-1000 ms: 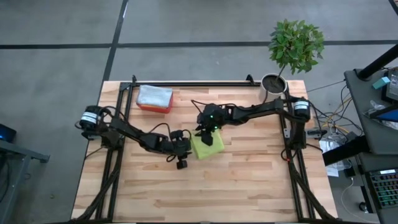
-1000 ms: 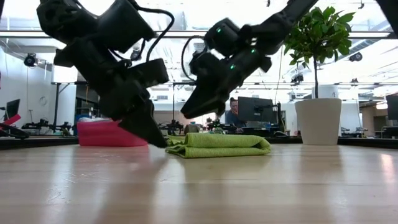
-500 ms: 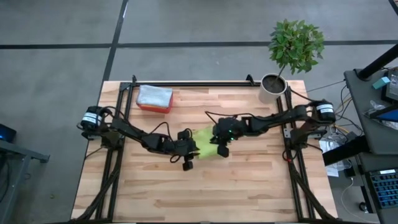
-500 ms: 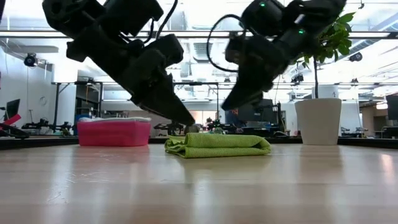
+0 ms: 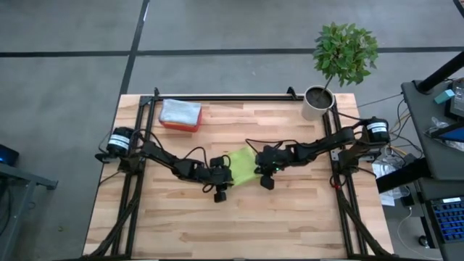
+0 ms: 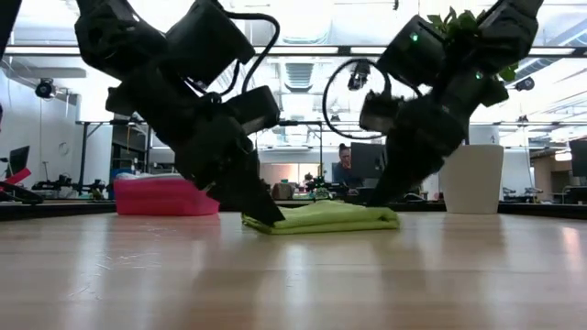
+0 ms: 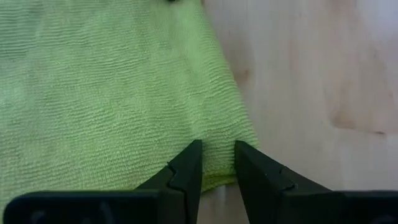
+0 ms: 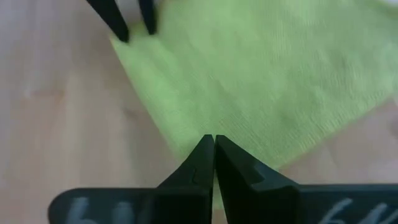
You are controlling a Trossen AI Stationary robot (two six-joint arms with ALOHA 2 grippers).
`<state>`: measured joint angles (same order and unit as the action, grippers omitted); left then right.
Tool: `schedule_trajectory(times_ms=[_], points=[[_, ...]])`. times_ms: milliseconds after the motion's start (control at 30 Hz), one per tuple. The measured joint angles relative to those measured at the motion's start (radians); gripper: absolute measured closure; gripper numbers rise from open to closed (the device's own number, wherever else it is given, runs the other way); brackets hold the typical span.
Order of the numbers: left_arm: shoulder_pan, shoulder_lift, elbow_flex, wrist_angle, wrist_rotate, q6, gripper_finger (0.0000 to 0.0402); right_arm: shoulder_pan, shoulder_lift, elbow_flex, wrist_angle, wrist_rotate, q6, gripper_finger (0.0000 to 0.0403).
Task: Fold microfiber towels
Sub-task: Fold the light green microfiber cloth
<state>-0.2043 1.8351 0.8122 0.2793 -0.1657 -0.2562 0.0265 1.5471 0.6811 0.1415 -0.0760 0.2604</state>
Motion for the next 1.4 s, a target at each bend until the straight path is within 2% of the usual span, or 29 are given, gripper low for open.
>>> schedule_trajectory(times_ms=[267, 467, 867, 1000, 1100, 1233, 1400], points=[[-0.001, -0.005, -0.008, -0.023, 0.001, 0.000, 0.0321, 0.000, 0.053, -0.029, 0.017, 0.011, -0.006, 0.0394], [-0.003, -0.007, -0.005, -0.031, 0.010, -0.001, 0.0321, 0.000, 0.031, -0.036, 0.008, 0.018, -0.014, 0.0394], [-0.004, -0.120, -0.007, -0.175, 0.028, -0.002, 0.0320, -0.001, -0.045, -0.010, -0.023, 0.025, -0.037, 0.0394], [-0.001, -0.158, -0.009, -0.216, 0.021, 0.005, 0.0320, -0.007, -0.046, 0.010, 0.004, 0.065, -0.071, 0.0394], [0.010, -0.193, -0.009, -0.260, -0.008, 0.039, 0.0320, -0.016, -0.039, 0.024, 0.037, 0.133, -0.099, 0.0394], [0.028, -0.233, -0.009, -0.295, -0.112, 0.107, 0.0320, -0.050, -0.032, 0.025, 0.120, 0.222, -0.111, 0.0394], [0.074, -0.237, -0.020, -0.299, -0.204, 0.150, 0.0320, -0.100, 0.002, 0.024, 0.256, 0.249, -0.091, 0.0394]])
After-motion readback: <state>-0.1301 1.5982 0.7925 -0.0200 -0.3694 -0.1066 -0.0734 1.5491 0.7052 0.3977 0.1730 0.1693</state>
